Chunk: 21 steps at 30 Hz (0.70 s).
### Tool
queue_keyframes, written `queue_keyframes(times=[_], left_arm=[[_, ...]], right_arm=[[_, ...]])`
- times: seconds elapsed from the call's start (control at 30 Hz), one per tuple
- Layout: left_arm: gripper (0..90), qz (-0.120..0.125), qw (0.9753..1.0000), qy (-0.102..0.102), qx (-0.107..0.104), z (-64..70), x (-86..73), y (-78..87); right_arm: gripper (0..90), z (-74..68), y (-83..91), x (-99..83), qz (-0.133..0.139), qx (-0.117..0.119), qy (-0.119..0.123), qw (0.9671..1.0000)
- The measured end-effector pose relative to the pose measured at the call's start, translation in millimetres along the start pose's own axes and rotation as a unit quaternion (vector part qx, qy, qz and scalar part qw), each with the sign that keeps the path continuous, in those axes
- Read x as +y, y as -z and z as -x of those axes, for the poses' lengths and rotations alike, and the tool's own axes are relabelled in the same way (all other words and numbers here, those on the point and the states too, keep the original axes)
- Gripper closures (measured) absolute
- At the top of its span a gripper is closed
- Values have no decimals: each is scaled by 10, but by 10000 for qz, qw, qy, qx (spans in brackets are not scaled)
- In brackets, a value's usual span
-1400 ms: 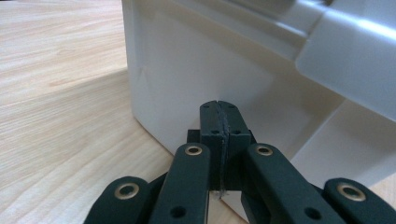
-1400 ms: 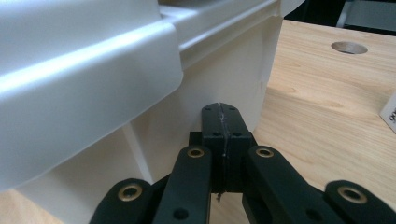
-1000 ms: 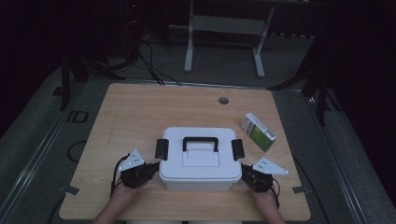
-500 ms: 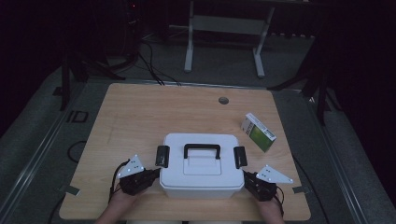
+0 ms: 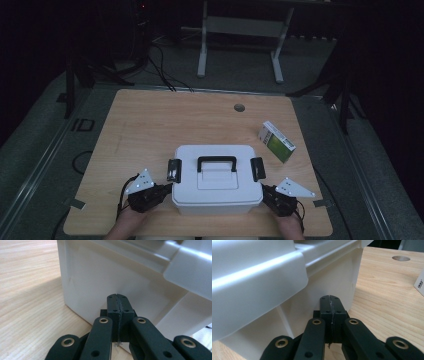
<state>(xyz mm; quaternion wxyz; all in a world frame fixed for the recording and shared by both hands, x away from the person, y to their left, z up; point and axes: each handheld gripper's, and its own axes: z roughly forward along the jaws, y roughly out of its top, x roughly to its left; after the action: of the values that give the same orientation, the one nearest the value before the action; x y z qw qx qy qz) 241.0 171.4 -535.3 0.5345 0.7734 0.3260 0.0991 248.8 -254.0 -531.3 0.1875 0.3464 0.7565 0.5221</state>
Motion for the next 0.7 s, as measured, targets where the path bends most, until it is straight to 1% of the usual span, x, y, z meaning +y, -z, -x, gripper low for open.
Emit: queue_keyframes(times=[0.1, 0.23, 0.3, 0.4, 0.47, 0.5, 0.57, 0.6, 0.63, 0.67, 0.7], left_arm=[[899, -14, 10000, -26, 19, -17, 8, -2], [899, 10, 10000, 30, 47, -82, 22, -10], [899, 42, 9999, 32, 92, -108, 23, -12], [899, 73, 9999, 46, 73, -124, 14, -10], [899, 92, 9999, 96, 35, -135, 8, -10], [899, 102, 9999, 65, 35, -137, 6, -9], [892, 119, 9998, 125, 17, -163, 4, -14], [859, 125, 9998, 126, 81, -170, 4, -16], [807, 117, 9998, 98, 101, -186, 5, -12], [775, 99, 9999, 129, 31, -205, 7, -2], [773, 72, 9999, 89, 23, -211, 9, 7]], right_arm=[[900, 15, -19, 5, 10, 0, -9, 10000], [900, 31, -77, 29, 24, 4, -1, 10000], [900, 32, -100, 35, 37, 5, 9, 10000], [900, 44, -122, 48, 22, 34, 23, 10000], [900, 49, -126, 49, 24, 41, 34, 10000], [900, 52, -127, 44, 45, 46, 37, 10000], [898, 79, -130, 29, 89, 110, -24, 9999], [880, 94, -136, 22, 94, 137, -61, 9998], [834, 104, -147, 12, 63, 57, -41, 10000], [831, 120, -156, 1, 8, 4, 33, 10000], [816, 139, -158, -12, -25, 7, 24, 10000]])
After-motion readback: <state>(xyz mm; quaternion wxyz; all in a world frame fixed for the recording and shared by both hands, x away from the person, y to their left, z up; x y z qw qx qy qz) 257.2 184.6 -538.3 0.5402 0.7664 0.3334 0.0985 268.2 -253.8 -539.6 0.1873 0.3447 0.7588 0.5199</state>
